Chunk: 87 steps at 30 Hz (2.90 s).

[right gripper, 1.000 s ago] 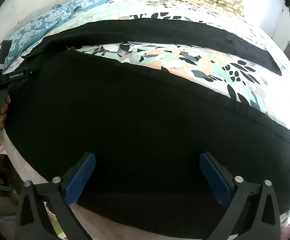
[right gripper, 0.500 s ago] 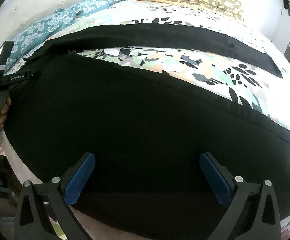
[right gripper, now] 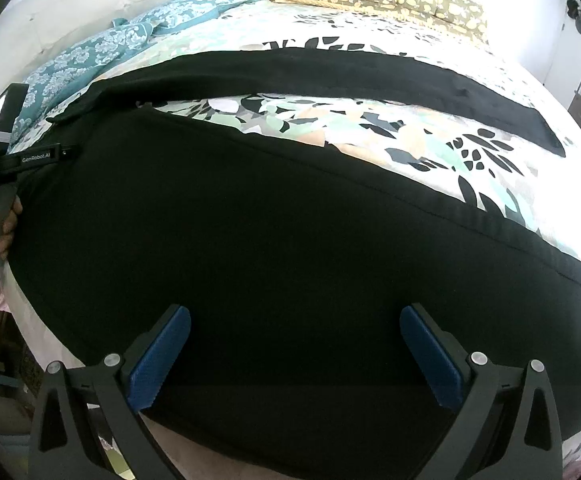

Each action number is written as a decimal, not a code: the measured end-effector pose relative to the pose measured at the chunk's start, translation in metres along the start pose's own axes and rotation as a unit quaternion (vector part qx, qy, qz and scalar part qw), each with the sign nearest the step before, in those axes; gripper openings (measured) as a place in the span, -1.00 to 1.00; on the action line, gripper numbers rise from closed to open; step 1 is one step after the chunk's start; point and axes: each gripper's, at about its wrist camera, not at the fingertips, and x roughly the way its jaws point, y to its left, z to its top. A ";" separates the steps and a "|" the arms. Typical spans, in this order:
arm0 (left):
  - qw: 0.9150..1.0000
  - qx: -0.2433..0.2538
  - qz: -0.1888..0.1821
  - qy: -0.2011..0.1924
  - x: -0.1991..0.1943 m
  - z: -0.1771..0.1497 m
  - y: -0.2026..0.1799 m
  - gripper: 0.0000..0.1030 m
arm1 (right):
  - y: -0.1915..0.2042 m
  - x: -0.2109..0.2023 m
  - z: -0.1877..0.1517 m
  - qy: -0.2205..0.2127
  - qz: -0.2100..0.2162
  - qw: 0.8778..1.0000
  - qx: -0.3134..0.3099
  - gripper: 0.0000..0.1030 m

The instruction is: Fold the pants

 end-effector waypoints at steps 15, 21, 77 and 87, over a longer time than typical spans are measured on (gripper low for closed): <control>1.000 0.001 0.001 0.000 0.000 -0.001 0.000 0.99 | 0.001 0.000 0.000 -0.004 0.000 1.000 -0.002 1.00; 1.000 0.001 0.001 -0.001 0.000 -0.001 0.000 0.99 | 0.003 0.000 -0.001 -0.007 0.000 1.000 -0.003 1.00; 0.997 -0.045 0.056 -0.023 0.093 0.108 -0.003 0.99 | -0.454 0.094 0.263 -0.017 -0.063 0.959 0.277 0.98; 0.997 -0.045 0.059 -0.024 0.095 0.108 -0.004 0.99 | -0.440 0.106 0.271 -0.018 -0.052 0.968 0.244 -0.76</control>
